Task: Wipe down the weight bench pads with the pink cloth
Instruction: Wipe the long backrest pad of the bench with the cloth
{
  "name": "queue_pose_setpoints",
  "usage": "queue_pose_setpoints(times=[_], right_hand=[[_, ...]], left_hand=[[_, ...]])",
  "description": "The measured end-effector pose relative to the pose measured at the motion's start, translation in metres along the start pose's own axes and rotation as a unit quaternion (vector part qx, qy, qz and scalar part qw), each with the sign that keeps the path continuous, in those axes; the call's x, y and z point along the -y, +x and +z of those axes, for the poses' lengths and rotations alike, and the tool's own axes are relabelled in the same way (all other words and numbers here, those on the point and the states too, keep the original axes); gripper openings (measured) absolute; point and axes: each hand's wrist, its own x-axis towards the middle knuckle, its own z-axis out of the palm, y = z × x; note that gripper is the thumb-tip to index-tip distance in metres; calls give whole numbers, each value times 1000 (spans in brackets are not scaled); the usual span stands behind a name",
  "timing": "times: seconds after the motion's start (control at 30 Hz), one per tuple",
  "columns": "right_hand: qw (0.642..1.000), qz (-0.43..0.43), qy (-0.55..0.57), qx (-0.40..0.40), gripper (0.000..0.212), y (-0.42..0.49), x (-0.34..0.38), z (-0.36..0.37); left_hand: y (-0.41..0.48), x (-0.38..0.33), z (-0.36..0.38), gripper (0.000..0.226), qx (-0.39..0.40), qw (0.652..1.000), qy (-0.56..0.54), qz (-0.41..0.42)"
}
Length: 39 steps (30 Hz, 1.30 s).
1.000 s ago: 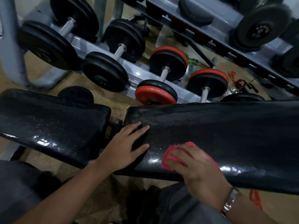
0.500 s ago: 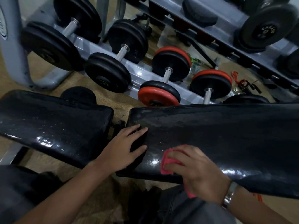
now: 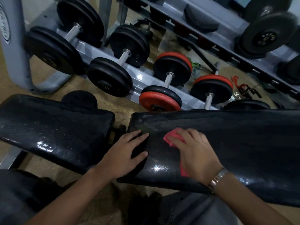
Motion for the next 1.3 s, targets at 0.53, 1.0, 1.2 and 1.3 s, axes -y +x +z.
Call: queue_pose_setpoints(times=[0.53,1.0,1.2,1.3], right_hand=[[998,-51,35,-15,58,42,-21,15],[996,24,84,-3,49,79,-50,16],[996,-16,82,34,52,102,-17,31],[993,-52,95,42,57,100,-28,28]], left_hand=[[-7,0,-6,65,11,1000,-7,-16],[-5,4,-6,66,7,999,-17,-36],[-5,7,-8,68,4,997,-20,-80],[-5,8,-11,67,5,996,-21,-85]])
